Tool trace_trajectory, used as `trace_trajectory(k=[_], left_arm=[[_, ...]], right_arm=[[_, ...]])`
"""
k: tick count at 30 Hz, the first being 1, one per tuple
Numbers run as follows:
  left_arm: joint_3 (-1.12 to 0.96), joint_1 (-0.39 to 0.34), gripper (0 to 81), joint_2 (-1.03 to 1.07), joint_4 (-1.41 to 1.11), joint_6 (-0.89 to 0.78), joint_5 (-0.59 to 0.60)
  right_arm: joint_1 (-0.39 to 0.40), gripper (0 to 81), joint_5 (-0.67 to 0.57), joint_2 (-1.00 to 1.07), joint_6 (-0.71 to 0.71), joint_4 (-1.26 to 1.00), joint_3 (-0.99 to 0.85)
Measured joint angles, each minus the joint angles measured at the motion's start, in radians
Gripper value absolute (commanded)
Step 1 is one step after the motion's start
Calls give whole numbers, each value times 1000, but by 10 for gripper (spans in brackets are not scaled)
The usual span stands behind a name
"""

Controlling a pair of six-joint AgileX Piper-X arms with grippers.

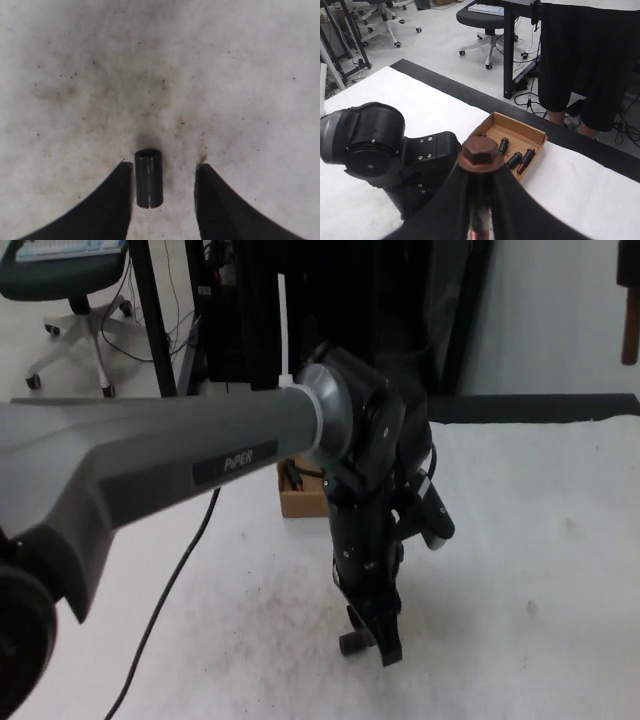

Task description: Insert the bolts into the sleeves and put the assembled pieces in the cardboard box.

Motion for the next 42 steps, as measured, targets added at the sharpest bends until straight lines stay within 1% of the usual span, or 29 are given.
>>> trace_trajectory(k=[7,11,17,28,42], left_arm=[[-1,0,379,17,0,3,-1],[-1,0,379,37,0,-35,-1],[-1,0,379,55,0,-46,-17],[-1,34,379,69,0,-43,-43],[-1,35,379,69,-22,-54,-43]], right_arm=[[-1,8,-2,-6,0,7,0],[-1,8,-2,-6,0,7,0],[-1,8,-2,-6,0,7,0],[-1,8,-2,-6,0,14,0],[-1,8,-2,-6,0,14,0]])
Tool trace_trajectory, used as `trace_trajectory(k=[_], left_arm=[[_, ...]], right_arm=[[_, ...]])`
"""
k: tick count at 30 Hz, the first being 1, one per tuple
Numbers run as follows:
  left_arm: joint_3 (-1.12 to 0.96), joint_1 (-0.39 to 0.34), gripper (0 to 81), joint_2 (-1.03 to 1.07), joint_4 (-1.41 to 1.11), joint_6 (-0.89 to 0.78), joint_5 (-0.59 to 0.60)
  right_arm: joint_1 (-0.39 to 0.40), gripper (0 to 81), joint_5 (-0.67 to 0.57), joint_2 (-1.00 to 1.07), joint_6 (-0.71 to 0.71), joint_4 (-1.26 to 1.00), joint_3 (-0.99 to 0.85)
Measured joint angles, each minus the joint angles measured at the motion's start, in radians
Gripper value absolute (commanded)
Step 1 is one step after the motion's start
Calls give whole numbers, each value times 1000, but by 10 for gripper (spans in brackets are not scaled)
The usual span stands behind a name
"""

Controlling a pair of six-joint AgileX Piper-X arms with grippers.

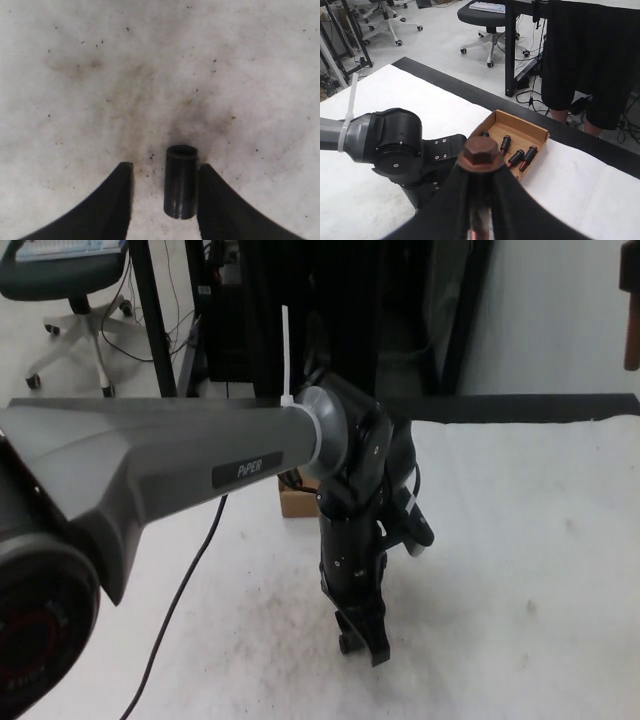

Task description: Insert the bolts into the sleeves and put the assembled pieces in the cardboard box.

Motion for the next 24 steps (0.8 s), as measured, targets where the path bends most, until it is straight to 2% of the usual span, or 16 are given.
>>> trace_trajectory(k=[24], left_arm=[[60,0,379,0,-69,-93,0]], right_arm=[[0,8,0,0,0,0,2]])
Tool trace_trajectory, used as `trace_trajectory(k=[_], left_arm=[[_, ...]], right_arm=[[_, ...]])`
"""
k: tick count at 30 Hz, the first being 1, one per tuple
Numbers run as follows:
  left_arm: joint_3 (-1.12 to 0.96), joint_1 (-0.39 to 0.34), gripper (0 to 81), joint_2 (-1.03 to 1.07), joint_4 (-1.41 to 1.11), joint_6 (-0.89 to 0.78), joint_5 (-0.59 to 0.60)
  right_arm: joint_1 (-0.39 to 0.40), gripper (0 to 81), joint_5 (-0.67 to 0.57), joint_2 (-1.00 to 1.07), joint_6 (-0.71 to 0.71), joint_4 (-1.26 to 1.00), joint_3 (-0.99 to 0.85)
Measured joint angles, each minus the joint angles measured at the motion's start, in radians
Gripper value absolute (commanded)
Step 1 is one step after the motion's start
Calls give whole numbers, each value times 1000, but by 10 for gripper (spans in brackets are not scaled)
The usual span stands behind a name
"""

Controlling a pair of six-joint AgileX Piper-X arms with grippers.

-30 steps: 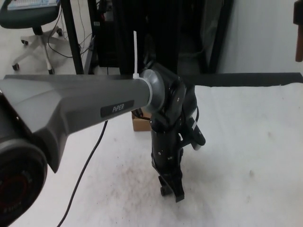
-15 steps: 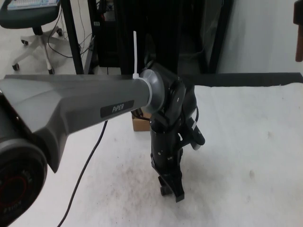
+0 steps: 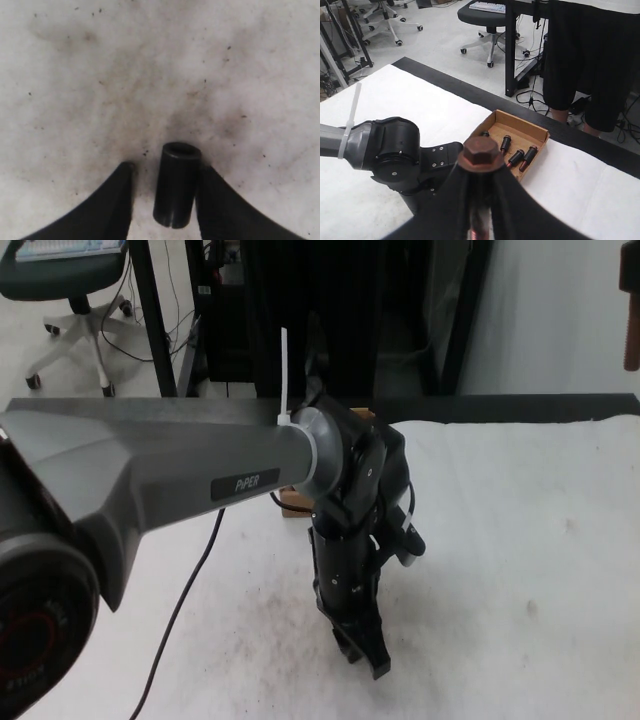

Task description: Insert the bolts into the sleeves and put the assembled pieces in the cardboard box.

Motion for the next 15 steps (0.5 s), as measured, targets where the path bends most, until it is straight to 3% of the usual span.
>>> trace_trajectory(k=[15], left_arm=[[0,0,379,0,7,0,0]], right_arm=[[0,8,0,0,0,0,4]])
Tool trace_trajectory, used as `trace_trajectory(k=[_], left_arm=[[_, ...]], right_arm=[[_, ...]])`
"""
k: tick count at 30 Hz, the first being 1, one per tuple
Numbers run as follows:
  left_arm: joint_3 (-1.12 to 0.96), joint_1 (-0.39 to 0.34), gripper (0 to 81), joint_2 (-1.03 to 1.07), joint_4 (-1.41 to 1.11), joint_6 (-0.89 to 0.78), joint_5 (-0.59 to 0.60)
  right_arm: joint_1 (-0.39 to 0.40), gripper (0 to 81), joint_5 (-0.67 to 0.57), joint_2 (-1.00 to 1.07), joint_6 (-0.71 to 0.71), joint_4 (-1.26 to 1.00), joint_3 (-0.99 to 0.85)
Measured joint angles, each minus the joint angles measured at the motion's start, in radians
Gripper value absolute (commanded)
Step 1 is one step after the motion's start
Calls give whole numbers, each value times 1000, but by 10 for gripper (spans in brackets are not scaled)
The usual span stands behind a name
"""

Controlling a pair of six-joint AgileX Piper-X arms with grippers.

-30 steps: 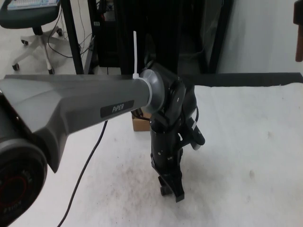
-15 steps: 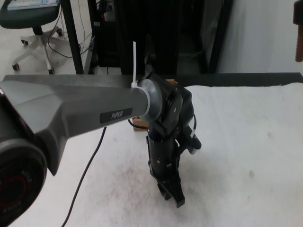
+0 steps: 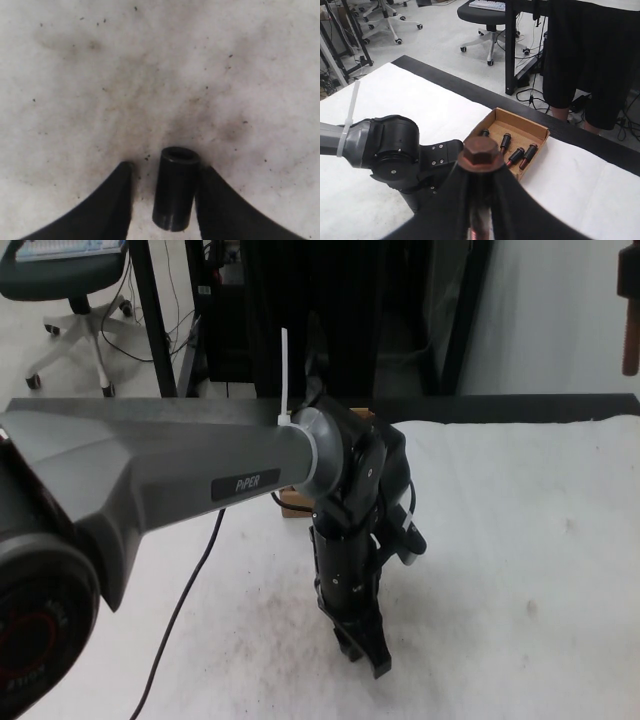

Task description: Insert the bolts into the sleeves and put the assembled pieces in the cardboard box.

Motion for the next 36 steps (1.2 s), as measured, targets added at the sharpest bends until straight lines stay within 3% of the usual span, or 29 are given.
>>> trace_trajectory(k=[10,12,14,15,22,26,31,36], left_arm=[[0,0,354,0,0,0,0],[0,0,228,0,0,0,0],[0,0,22,0,0,0,0],[0,0,5,0,0,0,0],[0,0,6,0,13,-5,0],[0,0,3,-13,53,-40,7],[12,-3,3,-134,48,-130,182],[12,-14,3,-354,-24,-184,220]], right_arm=[[-1,8,0,0,0,0,0],[-1,8,0,0,0,0,0],[-3,8,0,0,0,0,0],[-2,8,0,0,0,0,0],[-2,8,11,0,0,0,0],[-9,8,109,0,0,0,0],[-48,8,137,0,21,-28,0],[-95,8,124,0,90,-94,1]])
